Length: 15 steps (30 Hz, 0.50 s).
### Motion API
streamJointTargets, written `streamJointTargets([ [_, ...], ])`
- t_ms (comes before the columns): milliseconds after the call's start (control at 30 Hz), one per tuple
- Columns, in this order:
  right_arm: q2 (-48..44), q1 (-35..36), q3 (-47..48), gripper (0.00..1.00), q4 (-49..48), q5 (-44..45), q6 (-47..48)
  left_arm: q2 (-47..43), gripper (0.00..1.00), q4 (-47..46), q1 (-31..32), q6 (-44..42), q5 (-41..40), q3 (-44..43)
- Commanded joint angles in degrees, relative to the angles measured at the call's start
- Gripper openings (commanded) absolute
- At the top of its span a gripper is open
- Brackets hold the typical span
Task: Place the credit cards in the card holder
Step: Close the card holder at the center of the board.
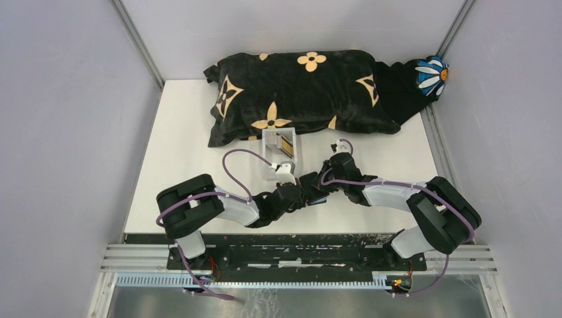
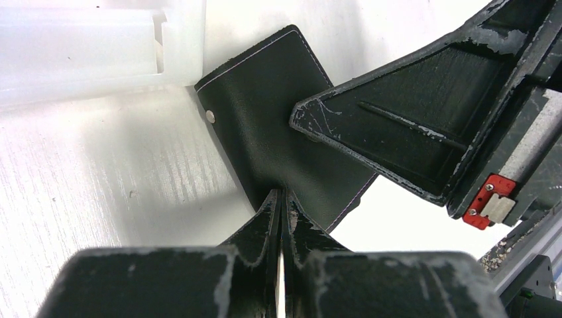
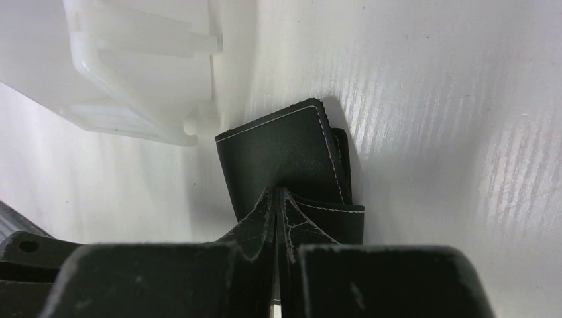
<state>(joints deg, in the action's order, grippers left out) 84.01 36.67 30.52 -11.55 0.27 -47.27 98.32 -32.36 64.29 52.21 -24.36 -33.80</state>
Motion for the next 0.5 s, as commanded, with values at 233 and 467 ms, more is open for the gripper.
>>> streamJointTargets([
  [233, 5.2, -4.9, -5.3, 0.01, 0.7, 0.3, 0.0, -3.8, 0.09, 5.3, -0.1, -4.6, -0.9, -1.4],
  [467, 5.6, -6.0, -5.9, 0.01, -0.3, -0.7, -0.1, -9.1, 0.17, 7.2, -0.1, -7.5, -2.2, -3.2],
])
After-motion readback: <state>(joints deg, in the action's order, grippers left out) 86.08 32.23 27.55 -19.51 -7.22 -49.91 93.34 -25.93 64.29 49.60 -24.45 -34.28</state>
